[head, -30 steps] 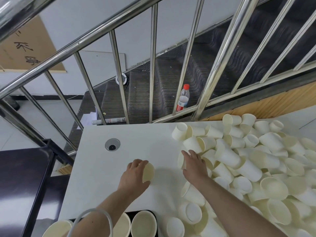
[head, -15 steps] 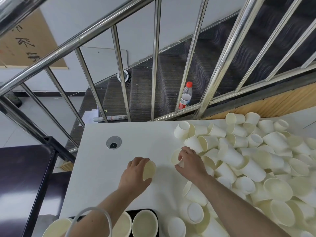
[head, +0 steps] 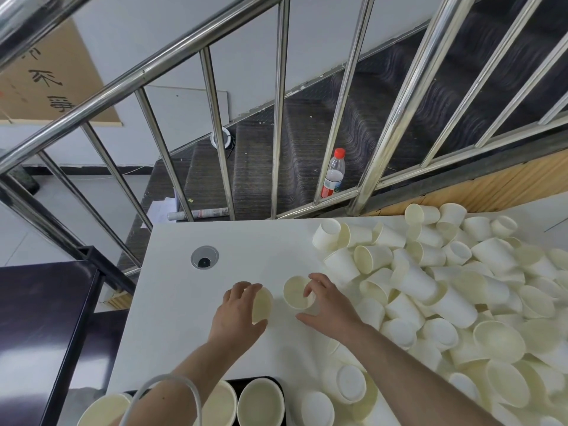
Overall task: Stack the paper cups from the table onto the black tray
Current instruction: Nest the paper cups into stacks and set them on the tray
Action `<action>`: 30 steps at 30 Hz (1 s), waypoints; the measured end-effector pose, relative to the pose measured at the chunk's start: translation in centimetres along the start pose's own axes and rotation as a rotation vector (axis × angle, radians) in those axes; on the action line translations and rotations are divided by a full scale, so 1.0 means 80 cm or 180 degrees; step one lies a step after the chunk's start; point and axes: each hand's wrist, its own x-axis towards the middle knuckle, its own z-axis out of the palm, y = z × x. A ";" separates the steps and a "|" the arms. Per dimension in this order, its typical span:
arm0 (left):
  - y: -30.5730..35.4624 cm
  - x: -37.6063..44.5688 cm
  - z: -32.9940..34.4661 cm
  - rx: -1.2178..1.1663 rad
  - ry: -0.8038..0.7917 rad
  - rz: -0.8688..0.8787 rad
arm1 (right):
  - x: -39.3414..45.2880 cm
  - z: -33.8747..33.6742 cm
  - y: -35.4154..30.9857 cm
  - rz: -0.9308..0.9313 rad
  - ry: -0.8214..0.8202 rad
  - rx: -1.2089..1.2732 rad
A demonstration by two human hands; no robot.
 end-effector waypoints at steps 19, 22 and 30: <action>-0.008 -0.044 -0.027 -0.0309 0.0316 0.0153 | -0.019 -0.002 -0.063 -0.0328 0.0008 0.0015; -0.014 -0.067 -0.040 -0.0404 0.0402 0.0204 | -0.036 -0.007 -0.083 -0.0328 0.0073 0.0120; -0.029 -0.132 -0.076 -0.0424 0.0553 0.0356 | -0.099 -0.015 -0.131 -0.0423 0.0228 0.0082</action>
